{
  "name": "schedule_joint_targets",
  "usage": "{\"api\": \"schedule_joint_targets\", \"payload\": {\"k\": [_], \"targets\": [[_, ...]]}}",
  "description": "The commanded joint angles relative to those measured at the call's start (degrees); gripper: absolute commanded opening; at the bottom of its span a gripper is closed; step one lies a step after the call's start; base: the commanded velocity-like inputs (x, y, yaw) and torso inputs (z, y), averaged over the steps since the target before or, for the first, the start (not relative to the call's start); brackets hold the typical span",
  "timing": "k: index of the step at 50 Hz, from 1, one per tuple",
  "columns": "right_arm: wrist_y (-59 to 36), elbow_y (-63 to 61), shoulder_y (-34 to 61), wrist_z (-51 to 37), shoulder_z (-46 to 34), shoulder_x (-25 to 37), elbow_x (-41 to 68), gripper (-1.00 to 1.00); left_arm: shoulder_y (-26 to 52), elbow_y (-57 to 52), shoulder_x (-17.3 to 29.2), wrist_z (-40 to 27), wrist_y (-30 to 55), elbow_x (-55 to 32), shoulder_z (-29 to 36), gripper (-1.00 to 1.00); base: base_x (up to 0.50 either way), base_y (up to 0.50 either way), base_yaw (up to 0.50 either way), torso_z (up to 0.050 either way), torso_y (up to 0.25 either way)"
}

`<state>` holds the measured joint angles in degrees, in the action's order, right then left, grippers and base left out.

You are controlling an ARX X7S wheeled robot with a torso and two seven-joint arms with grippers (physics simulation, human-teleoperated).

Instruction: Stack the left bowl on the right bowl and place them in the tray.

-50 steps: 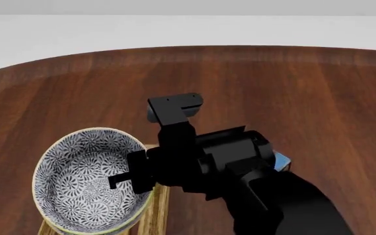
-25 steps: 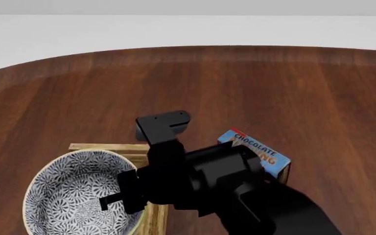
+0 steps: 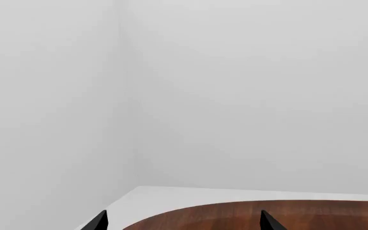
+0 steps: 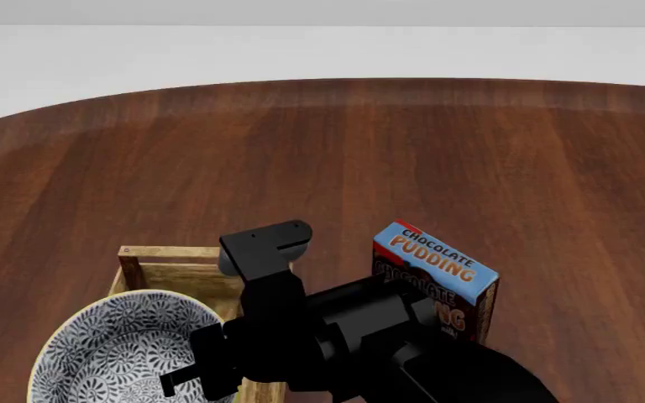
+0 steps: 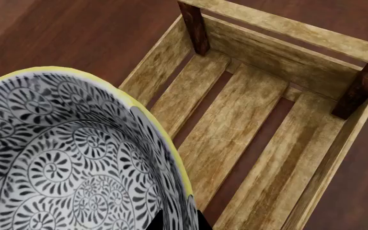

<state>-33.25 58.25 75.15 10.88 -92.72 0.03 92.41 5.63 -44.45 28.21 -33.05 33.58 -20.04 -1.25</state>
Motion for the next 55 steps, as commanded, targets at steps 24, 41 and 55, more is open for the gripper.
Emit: {"api": "schedule_joint_targets", "payload": {"k": [24,41,55], "targets": [[1.8,1.9,-3.5,0.4,2.5,0.0,0.2,-1.0,-0.5,0.3,0.2,-0.3,-0.8,0.2,0.5,1.0,0.0,0.0,0.0,0.0,0.0],[1.7,2.7,-4.1,-0.3,2.4,0.0,0.3,-1.0,0.3,0.2,0.2,-0.5,-0.3,-0.1,1.0,1.0,0.0,0.0,0.0,0.0,0.001],[1.8,1.4,-3.6,0.3,2.6,0.0,-0.7,1.0,-0.3,0.3,0.2,-0.6,-0.8,-0.2,0.7,1.0,0.0,0.0,0.0,0.001,0.0]]}}
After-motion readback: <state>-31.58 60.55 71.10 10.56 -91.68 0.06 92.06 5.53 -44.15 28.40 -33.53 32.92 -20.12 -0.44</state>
